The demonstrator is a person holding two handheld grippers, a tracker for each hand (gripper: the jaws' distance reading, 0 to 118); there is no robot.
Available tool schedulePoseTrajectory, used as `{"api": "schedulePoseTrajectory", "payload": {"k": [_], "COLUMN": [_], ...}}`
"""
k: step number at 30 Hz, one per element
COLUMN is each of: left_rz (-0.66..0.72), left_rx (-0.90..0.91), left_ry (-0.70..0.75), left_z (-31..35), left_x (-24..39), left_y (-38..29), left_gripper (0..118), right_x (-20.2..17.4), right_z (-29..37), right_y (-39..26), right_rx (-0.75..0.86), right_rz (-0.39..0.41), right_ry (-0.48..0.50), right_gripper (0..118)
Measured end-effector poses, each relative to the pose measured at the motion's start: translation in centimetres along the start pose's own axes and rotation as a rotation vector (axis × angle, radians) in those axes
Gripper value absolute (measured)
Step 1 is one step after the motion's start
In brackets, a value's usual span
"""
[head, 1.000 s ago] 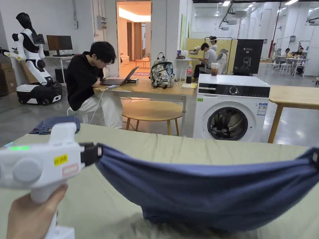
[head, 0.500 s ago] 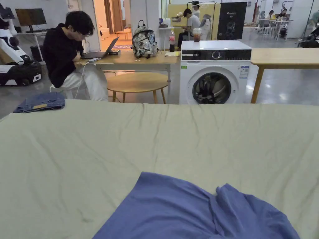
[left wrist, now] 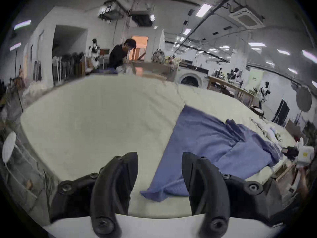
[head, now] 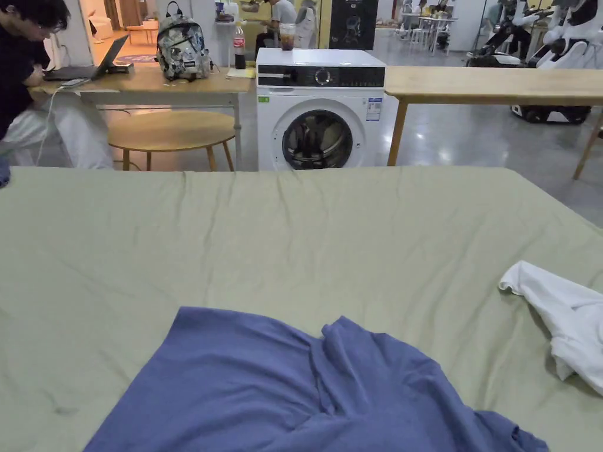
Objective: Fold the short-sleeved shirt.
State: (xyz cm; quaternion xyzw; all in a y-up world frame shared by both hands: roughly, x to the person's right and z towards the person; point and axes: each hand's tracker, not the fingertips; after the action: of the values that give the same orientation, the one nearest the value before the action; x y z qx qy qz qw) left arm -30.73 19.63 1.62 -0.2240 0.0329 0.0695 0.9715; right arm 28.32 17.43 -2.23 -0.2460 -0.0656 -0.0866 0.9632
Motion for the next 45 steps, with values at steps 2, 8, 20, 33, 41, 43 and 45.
{"api": "schedulePoseTrajectory", "payload": {"k": [2, 8, 20, 33, 41, 43, 45], "left_rz": [-0.045, -0.041, -0.048, 0.213, 0.216, 0.163, 0.228], "left_rx": [0.086, 0.236, 0.185, -0.221, -0.363, -0.374, -0.42], "left_ry": [-0.023, -0.154, -0.196, -0.011, 0.014, 0.015, -0.038], "left_z": [1.6, 2.2, 3.4, -3.0, -8.3, -8.2, -9.3], "left_x": [1.8, 2.5, 5.8, -1.6, -1.8, -1.2, -1.3], "left_y": [1.9, 3.4, 5.2, -2.0, -6.7, -6.6, -7.0], "left_gripper": [52, 24, 0, 42, 38, 33, 7], "right_x": [-1.0, -5.5, -8.4, -6.7, -6.4, -6.2, -6.1], "right_z": [1.4, 3.0, 1.7, -0.4, -0.8, -0.9, -1.4], "right_y": [1.7, 5.8, 5.8, 3.5, 3.0, 3.0, 3.0], "right_rx": [0.084, 0.181, 0.149, 0.024, -0.024, -0.027, -0.032], "right_rz": [0.027, 0.118, 0.124, 0.071, 0.072, 0.069, 0.062], "right_ry": [0.048, 0.163, 0.269, 0.277, 0.259, 0.256, 0.256], "right_gripper": [66, 22, 0, 0, 0, 0, 0]}}
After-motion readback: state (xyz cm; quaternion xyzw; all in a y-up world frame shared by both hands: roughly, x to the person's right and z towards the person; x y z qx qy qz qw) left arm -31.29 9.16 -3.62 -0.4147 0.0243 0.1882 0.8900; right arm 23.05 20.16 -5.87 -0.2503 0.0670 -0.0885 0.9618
